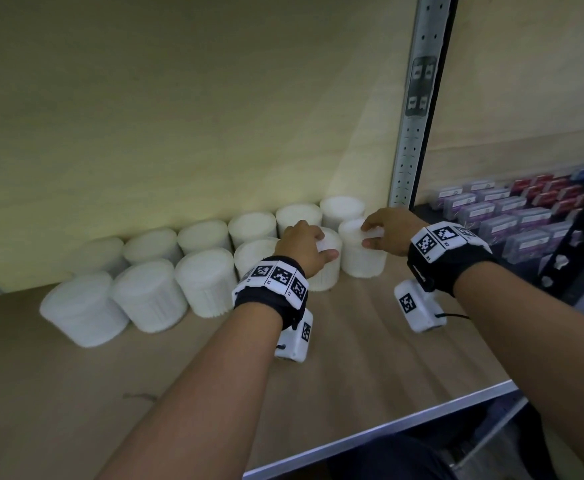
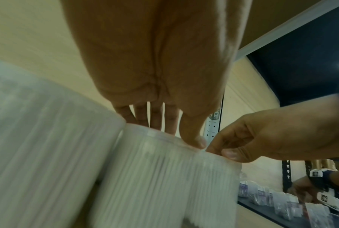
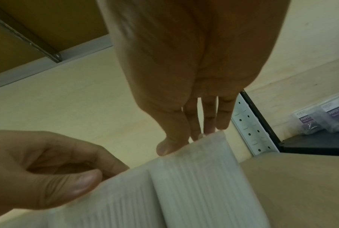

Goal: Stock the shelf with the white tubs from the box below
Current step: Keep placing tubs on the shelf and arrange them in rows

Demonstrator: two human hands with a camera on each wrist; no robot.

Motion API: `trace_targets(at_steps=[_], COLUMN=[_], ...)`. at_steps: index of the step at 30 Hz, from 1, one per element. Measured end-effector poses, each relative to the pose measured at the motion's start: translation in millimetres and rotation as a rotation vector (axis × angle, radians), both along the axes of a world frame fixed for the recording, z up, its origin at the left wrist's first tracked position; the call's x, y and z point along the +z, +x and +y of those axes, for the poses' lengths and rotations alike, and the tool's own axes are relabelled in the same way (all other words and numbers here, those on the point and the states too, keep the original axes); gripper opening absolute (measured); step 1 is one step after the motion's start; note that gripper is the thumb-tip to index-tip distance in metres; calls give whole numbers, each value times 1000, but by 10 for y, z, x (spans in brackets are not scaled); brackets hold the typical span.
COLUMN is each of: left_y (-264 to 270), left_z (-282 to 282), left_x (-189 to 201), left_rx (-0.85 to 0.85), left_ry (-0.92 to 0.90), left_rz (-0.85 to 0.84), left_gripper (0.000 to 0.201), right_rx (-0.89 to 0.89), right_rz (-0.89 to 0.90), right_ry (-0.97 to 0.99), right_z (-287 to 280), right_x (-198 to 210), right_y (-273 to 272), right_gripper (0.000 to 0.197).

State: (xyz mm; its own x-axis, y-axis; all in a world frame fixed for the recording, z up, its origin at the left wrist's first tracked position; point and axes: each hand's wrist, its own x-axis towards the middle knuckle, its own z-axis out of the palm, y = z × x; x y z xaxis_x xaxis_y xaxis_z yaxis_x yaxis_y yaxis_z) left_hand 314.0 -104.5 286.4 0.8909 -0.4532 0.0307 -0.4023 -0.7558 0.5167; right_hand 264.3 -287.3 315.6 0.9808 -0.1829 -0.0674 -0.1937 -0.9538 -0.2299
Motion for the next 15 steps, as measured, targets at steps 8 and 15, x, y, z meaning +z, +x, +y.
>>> trace_targets(at_steps=[8, 15], left_y=[-9, -43], left_z=[-4, -5], left_x=[13, 41], left_rx=[-2, -12], left_ry=[1, 14], left_rz=[-2, -16], left_gripper=[56, 55], right_rx=[22, -114], right_rz=[-7, -67], right_ry=[95, -33], right_z=[-22, 128], right_x=[33, -59], right_y=[-13, 64], right_gripper=[40, 51])
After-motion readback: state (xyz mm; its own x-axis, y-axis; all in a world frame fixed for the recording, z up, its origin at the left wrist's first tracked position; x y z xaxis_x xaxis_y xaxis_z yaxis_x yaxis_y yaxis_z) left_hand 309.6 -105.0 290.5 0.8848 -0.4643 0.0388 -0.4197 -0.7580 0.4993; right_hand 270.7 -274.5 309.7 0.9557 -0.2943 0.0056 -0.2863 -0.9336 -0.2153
